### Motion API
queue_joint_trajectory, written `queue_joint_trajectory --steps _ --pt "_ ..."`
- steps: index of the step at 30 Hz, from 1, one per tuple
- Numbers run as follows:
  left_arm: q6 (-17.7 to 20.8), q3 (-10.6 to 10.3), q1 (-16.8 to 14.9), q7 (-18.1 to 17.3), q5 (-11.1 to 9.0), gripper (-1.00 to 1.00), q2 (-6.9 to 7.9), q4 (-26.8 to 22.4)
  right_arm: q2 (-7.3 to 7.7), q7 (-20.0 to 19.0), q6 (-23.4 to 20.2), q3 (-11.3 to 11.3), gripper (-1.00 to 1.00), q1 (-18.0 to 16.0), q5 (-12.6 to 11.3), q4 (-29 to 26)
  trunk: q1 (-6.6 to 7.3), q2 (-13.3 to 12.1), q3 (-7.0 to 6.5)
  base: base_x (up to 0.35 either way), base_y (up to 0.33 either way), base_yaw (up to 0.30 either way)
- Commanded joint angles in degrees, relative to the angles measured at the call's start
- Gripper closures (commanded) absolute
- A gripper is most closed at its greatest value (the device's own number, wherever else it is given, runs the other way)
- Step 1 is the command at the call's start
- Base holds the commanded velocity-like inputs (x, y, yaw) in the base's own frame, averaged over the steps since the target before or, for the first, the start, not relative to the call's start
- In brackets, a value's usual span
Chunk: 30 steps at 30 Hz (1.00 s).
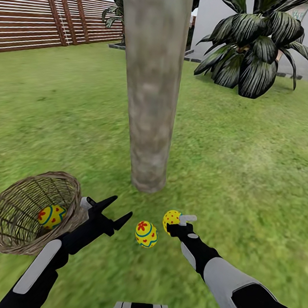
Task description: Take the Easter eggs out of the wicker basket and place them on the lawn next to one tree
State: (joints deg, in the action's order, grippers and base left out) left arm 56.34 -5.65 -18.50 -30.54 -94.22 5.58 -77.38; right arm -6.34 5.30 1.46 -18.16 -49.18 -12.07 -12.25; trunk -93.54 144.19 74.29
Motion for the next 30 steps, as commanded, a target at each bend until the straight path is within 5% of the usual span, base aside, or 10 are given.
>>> queue_joint_trajectory --steps 1,7,30 --pt "0.1 -0.1 0.0 -0.3 0.1 -1.00 0.04 0.0 0.01 0.3 0.1 -0.5 1.00 0.0 -0.6 0.0 0.01 0.0 0.04 0.014 0.000 0.000" --pt "-0.9 -0.1 0.0 -0.3 0.0 -1.00 0.04 -0.1 0.01 0.3 0.2 -0.5 1.00 0.0 -0.6 0.0 0.01 0.0 0.04 0.002 0.000 0.000" --pt "-1.4 -1.0 0.0 -0.3 0.0 -1.00 0.04 -0.3 -0.25 2.2 0.0 -0.5 1.00 -0.8 -0.5 -0.1 -0.59 0.3 5.13 0.000 0.000 0.000"
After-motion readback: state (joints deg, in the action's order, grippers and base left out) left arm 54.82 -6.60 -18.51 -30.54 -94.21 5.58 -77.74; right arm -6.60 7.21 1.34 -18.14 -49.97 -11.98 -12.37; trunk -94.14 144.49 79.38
